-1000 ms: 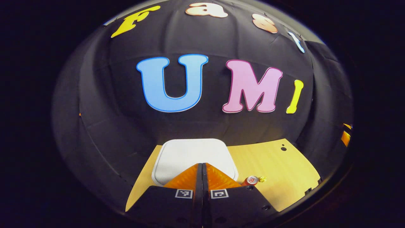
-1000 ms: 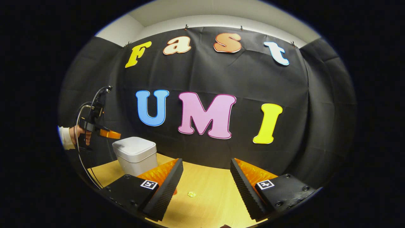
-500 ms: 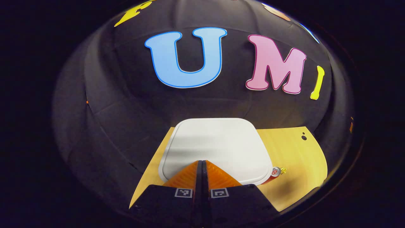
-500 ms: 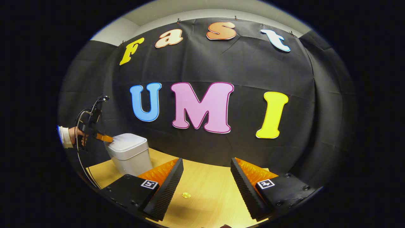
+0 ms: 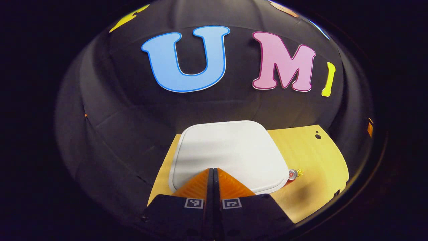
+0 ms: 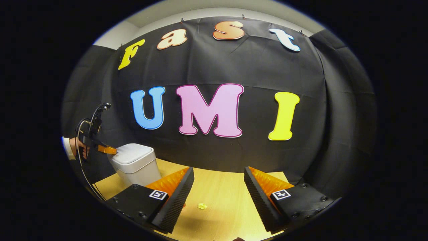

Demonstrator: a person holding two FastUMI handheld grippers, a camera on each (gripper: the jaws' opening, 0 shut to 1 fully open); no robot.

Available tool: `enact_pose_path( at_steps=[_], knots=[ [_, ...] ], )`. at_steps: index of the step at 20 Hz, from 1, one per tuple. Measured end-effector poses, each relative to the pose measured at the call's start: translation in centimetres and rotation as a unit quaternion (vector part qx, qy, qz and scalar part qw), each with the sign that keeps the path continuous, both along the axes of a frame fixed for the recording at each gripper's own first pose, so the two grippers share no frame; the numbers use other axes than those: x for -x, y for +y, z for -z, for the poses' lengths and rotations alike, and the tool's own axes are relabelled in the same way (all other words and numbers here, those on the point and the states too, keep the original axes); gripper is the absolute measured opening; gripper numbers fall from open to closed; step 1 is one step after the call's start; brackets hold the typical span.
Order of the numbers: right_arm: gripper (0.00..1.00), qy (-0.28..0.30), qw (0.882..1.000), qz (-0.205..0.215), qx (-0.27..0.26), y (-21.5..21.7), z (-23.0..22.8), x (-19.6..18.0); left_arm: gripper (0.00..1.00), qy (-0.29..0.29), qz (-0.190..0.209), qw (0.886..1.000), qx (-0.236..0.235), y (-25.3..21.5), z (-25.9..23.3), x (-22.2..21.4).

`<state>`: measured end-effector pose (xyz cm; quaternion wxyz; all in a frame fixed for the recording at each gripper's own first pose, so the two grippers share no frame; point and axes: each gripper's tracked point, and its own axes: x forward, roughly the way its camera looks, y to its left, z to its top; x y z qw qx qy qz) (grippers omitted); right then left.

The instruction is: Press the lid of the desktop garbage bin to open it, pick up the crumpled paper on the desktop and throw it into the bin, then pick up the pop can on the desktop and drop it into the bin, and finally close the garbage bin lid.

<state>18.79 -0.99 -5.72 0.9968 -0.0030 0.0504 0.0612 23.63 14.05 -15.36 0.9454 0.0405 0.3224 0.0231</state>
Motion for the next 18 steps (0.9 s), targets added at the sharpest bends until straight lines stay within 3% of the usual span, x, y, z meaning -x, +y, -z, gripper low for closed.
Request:
enact_pose_path(
  at_steps=[5, 9, 10, 12, 13, 18],
  knots=[
    [0.97, 0.009, 1.000, 0.010, 0.015, 0.2, 0.5, 0.7, 0.09, -0.109, 0.019, 0.993, -0.032, -0.1, -5.7, -1.1],
    [0.96, 0.005, 1.000, 0.007, 0.018, 1.7, -0.2, 0.3, 0.31, -0.198, 0.044, 0.978, -0.044, -1.3, -11.9, -0.7],
    [0.96, 0.006, 1.000, 0.006, 0.017, 1.9, -0.1, 0.2, 0.45, -0.212, 0.047, 0.975, -0.045, -1.6, -13.0, -0.3],
    [0.96, 0.015, 1.000, 0.001, 0.018, 2.3, 0.4, -0.3, 0.93, -0.247, 0.045, 0.967, -0.050, -1.8, -15.1, 0.4],
    [0.96, 0.021, 1.000, -0.001, 0.019, 2.4, 0.9, -0.6, 0.98, -0.268, 0.043, 0.961, -0.046, -1.6, -16.8, 1.2],
    [0.97, 0.061, 0.997, -0.023, 0.029, 3.6, 4.1, -3.4, 0.96, -0.311, 0.040, 0.949, -0.027, -2.0, -20.4, 5.5]
  ],
)
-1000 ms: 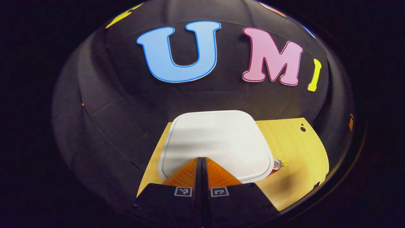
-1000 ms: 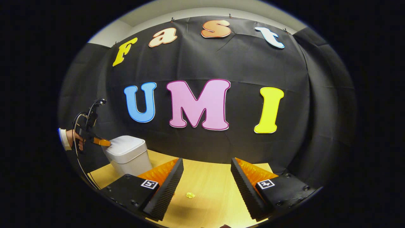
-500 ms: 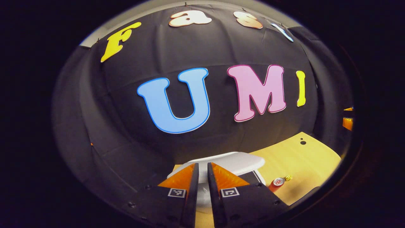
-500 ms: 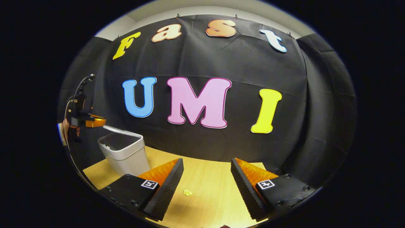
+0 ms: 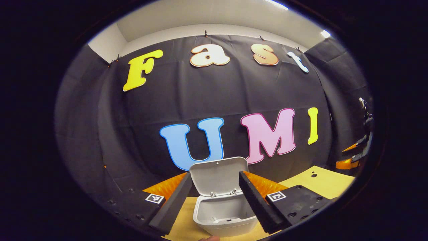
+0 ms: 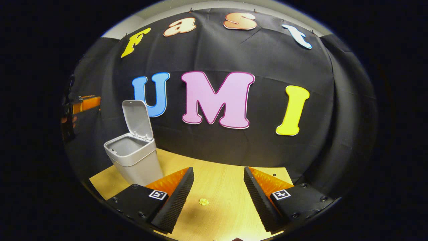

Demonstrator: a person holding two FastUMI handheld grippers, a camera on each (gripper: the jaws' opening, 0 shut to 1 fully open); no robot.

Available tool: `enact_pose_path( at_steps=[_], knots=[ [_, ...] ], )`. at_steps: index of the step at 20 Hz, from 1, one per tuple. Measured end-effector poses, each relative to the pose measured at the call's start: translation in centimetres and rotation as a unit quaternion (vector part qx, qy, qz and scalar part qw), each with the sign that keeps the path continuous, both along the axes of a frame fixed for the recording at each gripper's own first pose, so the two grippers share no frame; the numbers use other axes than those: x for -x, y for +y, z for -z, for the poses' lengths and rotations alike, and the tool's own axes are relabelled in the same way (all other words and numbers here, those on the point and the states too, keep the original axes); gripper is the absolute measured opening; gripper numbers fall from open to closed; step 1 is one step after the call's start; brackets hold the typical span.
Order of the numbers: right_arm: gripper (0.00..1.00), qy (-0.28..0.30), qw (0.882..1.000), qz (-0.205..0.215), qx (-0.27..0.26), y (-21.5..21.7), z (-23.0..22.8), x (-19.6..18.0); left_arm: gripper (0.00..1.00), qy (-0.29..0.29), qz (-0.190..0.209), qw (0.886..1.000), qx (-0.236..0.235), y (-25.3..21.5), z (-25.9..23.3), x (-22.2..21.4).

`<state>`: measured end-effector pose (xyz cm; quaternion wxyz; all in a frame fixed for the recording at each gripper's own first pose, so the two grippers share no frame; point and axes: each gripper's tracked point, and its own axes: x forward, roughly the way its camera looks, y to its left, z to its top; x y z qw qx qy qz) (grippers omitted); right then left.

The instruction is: Press the lid of the desktop garbage bin to open it, pick up the crumpled paper on the desktop and throw it into the bin, then pick up the pop can on the desktop and drop it into the bin, and finally close the garbage bin lid.

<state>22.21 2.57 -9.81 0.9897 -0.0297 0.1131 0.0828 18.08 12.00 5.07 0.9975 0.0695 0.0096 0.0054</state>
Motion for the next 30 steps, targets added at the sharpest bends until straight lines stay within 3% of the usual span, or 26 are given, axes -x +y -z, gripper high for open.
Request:
enact_pose_path(
  at_steps=[6, 9, 11, 18, 24, 26, 28, 30],
  knots=[
    [0.97, 0.091, 0.995, -0.026, -0.010, 1.9, 7.1, -5.7, 0.96, -0.011, -0.018, 1.000, 0.021, 0.7, -0.6, 5.1],
    [0.97, 0.161, 0.987, -0.022, -0.010, 2.3, 12.7, -8.4, 0.95, -0.016, -0.041, 0.999, 0.030, 2.0, -0.7, 7.0],
    [0.97, 0.221, 0.975, -0.020, -0.021, 2.8, 17.2, -9.9, 0.96, -0.011, -0.063, 0.998, 0.022, 3.1, -0.3, 8.3],
    [0.98, 0.412, 0.909, 0.019, -0.055, 4.4, 30.8, -12.3, 0.96, 0.012, -0.106, 0.994, 0.022, 3.5, 0.6, 11.2],
    [0.97, 0.464, 0.885, 0.024, -0.032, 5.4, 35.7, -12.0, 0.96, 0.028, -0.134, 0.990, 0.017, 4.0, 1.3, 12.5],
    [0.92, 0.449, 0.893, 0.020, -0.016, 4.8, 35.9, -12.8, 0.96, 0.031, -0.142, 0.989, 0.011, 4.3, 1.5, 13.2],
    [0.41, 0.456, 0.889, 0.023, -0.020, 4.1, 36.1, -12.9, 0.96, 0.034, -0.147, 0.989, 0.011, 4.5, 1.7, 13.5],
    [0.34, 0.450, 0.893, 0.019, -0.014, 3.9, 35.5, -13.0, 0.96, 0.030, -0.146, 0.989, 0.015, 4.5, 1.5, 13.6]
  ],
)
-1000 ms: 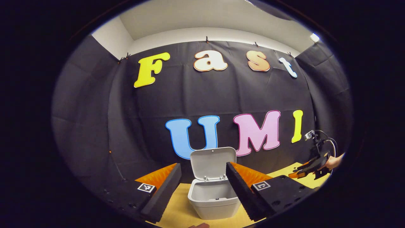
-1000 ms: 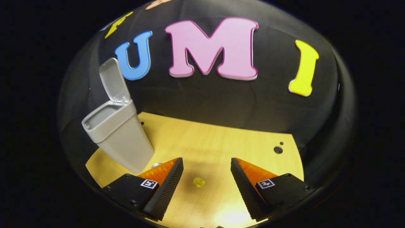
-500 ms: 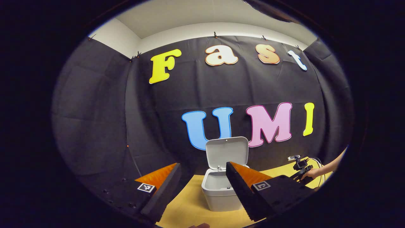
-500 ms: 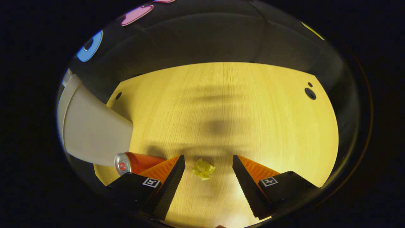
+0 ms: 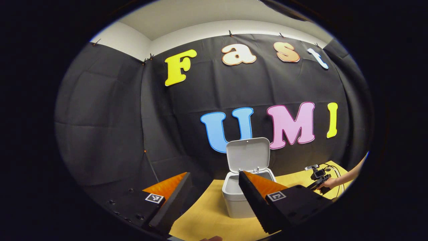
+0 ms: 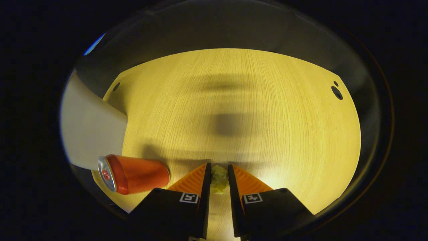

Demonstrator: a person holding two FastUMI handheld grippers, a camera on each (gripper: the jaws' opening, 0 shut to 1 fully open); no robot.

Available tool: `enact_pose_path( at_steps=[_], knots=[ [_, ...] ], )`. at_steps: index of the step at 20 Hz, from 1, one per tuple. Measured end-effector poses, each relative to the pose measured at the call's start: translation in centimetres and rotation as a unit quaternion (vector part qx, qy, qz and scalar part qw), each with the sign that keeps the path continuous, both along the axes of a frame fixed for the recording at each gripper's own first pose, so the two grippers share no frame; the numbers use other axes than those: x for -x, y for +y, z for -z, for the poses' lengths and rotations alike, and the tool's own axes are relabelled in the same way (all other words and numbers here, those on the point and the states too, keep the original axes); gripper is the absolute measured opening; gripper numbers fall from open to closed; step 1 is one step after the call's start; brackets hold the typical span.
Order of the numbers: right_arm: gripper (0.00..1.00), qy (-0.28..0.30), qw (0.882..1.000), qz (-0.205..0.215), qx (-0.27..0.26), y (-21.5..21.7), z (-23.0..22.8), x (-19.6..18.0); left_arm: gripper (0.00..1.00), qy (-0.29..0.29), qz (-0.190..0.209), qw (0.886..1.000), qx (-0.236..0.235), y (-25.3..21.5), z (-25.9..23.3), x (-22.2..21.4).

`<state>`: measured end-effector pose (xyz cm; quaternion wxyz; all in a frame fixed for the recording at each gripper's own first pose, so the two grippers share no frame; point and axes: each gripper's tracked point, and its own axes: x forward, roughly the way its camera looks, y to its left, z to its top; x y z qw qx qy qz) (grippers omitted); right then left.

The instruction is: Press the lid of the desktop garbage bin to open it, pick up the crumpled paper on the desktop and throw it into the bin, then pick up the pop can on the desktop and drop it into the bin, and finally close the garbage bin lid.

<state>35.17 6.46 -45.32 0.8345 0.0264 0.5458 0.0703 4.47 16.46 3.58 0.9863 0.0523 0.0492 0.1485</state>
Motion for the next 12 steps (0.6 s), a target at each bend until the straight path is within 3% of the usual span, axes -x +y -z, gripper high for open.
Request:
enact_pose_path(
  at_steps=[3, 4, 5, 7, 9, 12],
  knots=[
    [0.34, -0.034, 0.999, 0.006, -0.019, -0.2, -3.4, 0.0, 0.96, -0.008, 0.007, 1.000, -0.001, -0.1, -0.1, 0.0],
    [0.19, -0.052, 0.998, 0.013, -0.036, 0.1, -5.2, -0.4, 0.96, -0.010, 0.010, 1.000, 0.001, -0.1, -0.2, -0.1],
    [0.34, -0.074, 0.996, 0.020, -0.052, 0.3, -7.3, -1.0, 0.96, -0.011, 0.015, 1.000, 0.005, -0.3, 0.0, -0.3],
    [0.33, -0.129, 0.989, 0.016, -0.071, -0.1, -11.8, -2.6, 0.96, -0.013, 0.023, 1.000, 0.011, -0.6, 0.2, -0.8],
    [0.33, -0.188, 0.979, -0.008, -0.084, 0.7, -17.1, -3.4, 0.96, -0.013, 0.032, 0.999, 0.014, -1.0, 0.4, -1.2],
    [0.33, -0.283, 0.949, -0.049, -0.126, 3.5, -25.3, -4.6, 0.96, -0.017, 0.045, 0.999, 0.018, -1.7, 0.2, -1.6]
  ],
)
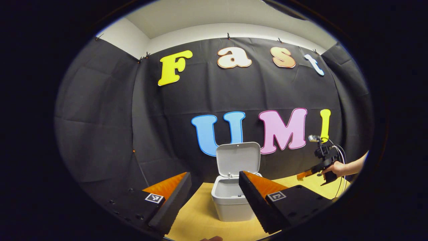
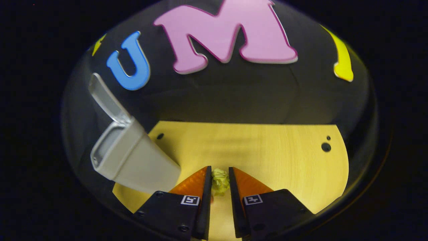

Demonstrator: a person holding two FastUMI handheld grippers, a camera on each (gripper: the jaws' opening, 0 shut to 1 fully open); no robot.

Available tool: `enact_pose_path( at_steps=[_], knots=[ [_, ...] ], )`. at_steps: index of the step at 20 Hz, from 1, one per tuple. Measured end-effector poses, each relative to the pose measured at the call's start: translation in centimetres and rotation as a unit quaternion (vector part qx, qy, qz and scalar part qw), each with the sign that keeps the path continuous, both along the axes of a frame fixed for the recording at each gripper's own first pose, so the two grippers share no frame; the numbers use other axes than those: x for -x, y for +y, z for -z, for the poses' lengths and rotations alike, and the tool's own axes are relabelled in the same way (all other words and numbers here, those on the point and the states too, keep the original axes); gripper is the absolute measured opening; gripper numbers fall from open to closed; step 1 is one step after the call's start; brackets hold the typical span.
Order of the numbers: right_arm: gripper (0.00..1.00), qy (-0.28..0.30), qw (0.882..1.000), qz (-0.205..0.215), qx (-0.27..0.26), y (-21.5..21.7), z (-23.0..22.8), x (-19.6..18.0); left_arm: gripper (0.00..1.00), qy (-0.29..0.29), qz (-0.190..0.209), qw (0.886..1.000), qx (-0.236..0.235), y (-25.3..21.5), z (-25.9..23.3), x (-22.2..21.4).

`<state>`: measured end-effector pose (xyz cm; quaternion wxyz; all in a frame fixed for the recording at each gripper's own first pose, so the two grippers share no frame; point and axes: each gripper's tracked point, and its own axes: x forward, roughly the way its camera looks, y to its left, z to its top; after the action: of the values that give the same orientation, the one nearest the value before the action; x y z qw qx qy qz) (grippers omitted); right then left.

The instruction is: Press the lid of the desktop garbage bin to open it, pick up the crumpled paper on the desktop and throw it into the bin, then pick up the pop can on the desktop and drop it into the bin, and finally close the garbage bin lid.

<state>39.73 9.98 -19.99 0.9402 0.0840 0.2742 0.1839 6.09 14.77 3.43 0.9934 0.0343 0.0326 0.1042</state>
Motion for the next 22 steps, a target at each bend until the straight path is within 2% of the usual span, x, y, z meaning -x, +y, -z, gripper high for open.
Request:
enact_pose_path(
  at_steps=[3, 5, 7, 9, 12, 14, 18, 21, 22],
  knots=[
    [0.33, -0.088, 0.994, -0.055, -0.026, 3.2, -7.0, 0.2, 0.96, -0.004, 0.005, 1.000, -0.005, -0.2, -0.3, 0.0],
    [0.32, -0.125, 0.986, -0.103, -0.036, 6.0, -11.0, 2.3, 0.96, -0.006, 0.005, 1.000, -0.007, -0.1, -0.5, 0.4],
    [0.32, -0.149, 0.975, -0.160, -0.043, 9.2, -13.0, 4.1, 0.96, -0.004, 0.001, 1.000, -0.007, 0.1, -0.4, 0.8],
    [0.32, -0.166, 0.965, -0.198, -0.033, 13.1, -13.5, 4.7, 0.96, -0.001, -0.003, 1.000, 0.000, 0.1, 0.0, 1.3],
    [0.33, -0.152, 0.958, -0.243, -0.030, 18.2, -11.9, 6.3, 0.96, 0.007, 0.003, 1.000, 0.017, -0.8, 0.7, 1.9],
    [0.33, -0.130, 0.957, -0.258, -0.018, 20.4, -9.5, 6.5, 0.96, 0.010, 0.008, 1.000, 0.021, -1.6, 1.3, 2.2],
    [0.33, -0.108, 0.958, -0.266, 0.020, 22.5, -4.6, 6.0, 0.96, 0.025, 0.022, 0.999, 0.042, -3.3, 3.2, 2.3],
    [0.33, -0.091, 0.960, -0.264, 0.021, 22.6, -3.4, 5.8, 0.96, 0.034, 0.029, 0.998, 0.053, -4.5, 4.3, 2.1],
    [0.19, -0.091, 0.960, -0.266, 0.017, 22.7, -3.3, 5.8, 0.96, 0.036, 0.034, 0.997, 0.055, -4.9, 4.6, 1.9]
  ],
)
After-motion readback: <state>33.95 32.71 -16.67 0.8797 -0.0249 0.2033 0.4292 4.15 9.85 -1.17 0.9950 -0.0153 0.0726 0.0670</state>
